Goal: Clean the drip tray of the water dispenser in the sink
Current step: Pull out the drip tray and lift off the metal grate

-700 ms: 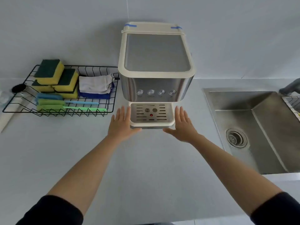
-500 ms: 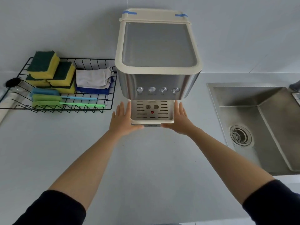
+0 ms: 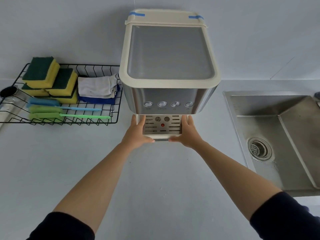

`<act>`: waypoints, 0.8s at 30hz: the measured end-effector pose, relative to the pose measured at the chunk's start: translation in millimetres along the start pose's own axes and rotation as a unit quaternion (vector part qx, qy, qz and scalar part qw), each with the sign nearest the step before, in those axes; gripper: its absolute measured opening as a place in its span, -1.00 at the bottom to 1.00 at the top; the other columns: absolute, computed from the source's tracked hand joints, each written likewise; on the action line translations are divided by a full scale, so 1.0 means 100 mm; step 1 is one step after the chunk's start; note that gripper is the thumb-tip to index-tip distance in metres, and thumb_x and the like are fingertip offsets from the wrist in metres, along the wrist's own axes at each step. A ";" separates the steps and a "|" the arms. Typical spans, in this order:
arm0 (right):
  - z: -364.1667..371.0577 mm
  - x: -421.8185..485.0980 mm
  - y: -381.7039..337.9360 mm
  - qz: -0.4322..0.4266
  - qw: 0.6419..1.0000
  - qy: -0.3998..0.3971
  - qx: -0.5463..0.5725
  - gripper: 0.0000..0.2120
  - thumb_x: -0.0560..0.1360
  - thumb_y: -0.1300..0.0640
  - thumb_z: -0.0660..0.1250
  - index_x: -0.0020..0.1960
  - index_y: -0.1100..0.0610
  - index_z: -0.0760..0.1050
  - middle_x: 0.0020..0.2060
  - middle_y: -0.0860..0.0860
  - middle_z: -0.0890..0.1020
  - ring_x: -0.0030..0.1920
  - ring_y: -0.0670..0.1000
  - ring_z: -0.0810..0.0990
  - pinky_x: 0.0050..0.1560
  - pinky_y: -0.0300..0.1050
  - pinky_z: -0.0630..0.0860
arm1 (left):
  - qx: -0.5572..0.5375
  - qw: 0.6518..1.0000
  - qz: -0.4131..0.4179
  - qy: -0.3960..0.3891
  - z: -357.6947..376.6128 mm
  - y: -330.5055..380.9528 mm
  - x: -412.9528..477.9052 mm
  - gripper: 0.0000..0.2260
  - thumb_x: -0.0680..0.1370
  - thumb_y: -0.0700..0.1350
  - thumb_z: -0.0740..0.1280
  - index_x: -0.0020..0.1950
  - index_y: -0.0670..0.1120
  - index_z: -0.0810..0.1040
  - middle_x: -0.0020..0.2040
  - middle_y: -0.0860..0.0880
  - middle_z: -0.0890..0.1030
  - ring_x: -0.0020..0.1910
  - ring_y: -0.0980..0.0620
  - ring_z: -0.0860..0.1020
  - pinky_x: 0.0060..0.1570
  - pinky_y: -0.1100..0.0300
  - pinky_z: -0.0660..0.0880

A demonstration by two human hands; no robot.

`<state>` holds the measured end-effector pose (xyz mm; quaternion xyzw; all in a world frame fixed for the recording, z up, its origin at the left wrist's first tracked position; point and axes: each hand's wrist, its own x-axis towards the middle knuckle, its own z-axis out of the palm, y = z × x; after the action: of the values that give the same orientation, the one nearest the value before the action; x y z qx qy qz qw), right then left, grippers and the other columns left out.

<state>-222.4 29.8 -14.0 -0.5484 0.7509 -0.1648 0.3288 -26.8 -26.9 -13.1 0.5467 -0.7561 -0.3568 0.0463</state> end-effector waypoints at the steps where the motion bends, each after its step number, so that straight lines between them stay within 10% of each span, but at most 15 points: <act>1: 0.00 0.00 0.00 -0.004 1.000 0.005 0.001 -0.17 0.23 0.04 0.55 0.32 0.18 0.15 0.30 0.14 0.22 0.29 0.12 0.29 0.28 0.09 0.43 | 0.003 1.000 -0.002 -0.003 0.00 0.00 0.00 -0.01 0.29 -0.02 0.52 0.51 0.00 -0.07 0.52 -0.11 -0.08 0.46 -0.10 0.15 0.37 -0.05 0.28; 24: -0.10 -0.72 -0.04 -0.040 0.997 0.053 0.035 -0.20 0.24 0.04 0.54 0.32 0.10 0.16 0.09 0.00 0.27 0.07 -0.04 0.33 0.08 -0.15 0.52 | 0.067 0.998 -0.006 -0.010 -0.04 0.25 -0.63 -0.06 0.33 0.06 0.48 0.51 -0.03 -0.07 0.51 -0.14 -0.05 0.40 -0.17 0.27 0.33 0.00 0.33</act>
<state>-213.2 94.1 18.6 -0.5567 0.7384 -0.2330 0.3009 -19.9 28.8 24.8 0.5495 -0.7754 -0.3112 0.0001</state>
